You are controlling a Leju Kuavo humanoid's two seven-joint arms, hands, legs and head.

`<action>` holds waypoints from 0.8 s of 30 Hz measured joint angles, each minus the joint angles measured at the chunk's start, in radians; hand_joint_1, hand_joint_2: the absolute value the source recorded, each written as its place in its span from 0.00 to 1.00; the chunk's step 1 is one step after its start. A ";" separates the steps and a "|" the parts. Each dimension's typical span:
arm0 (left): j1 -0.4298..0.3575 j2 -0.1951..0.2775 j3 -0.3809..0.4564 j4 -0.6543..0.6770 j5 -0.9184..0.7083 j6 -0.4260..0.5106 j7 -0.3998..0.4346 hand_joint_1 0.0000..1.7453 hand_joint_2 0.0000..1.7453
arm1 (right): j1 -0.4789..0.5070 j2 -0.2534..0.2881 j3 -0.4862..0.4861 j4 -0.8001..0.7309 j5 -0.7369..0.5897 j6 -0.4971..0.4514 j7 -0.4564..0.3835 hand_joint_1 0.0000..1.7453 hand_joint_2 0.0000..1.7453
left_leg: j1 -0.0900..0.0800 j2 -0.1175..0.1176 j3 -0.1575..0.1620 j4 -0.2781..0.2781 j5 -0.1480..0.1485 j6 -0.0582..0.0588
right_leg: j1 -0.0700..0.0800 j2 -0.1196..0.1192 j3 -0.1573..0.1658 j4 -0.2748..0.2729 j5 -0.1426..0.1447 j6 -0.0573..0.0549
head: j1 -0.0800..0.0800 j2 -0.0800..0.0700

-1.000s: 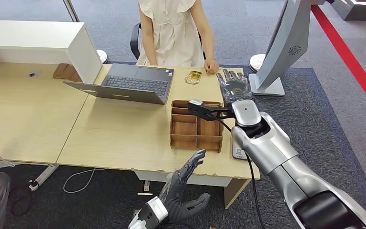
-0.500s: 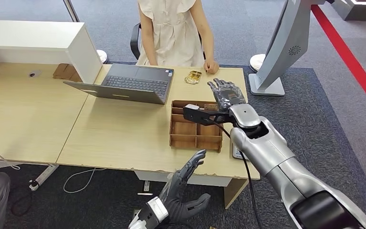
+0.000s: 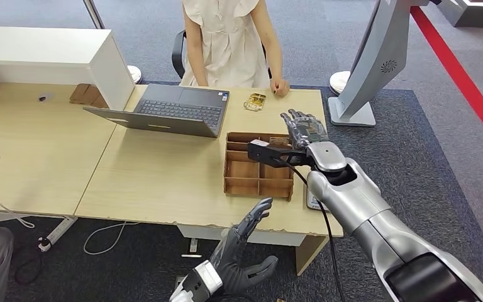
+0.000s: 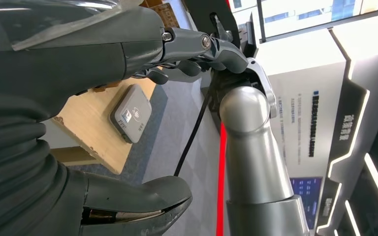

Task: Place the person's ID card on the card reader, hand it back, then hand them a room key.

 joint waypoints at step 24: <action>0.002 0.000 0.001 0.000 -0.027 -0.024 0.006 0.00 1.00 | 0.000 -0.038 0.008 0.009 0.045 -0.009 0.041 0.00 1.00 | 0.000 0.000 0.000 0.000 0.000 0.000 | 0.000 0.000 0.000 0.000 0.000 0.000 | 0.000 0.000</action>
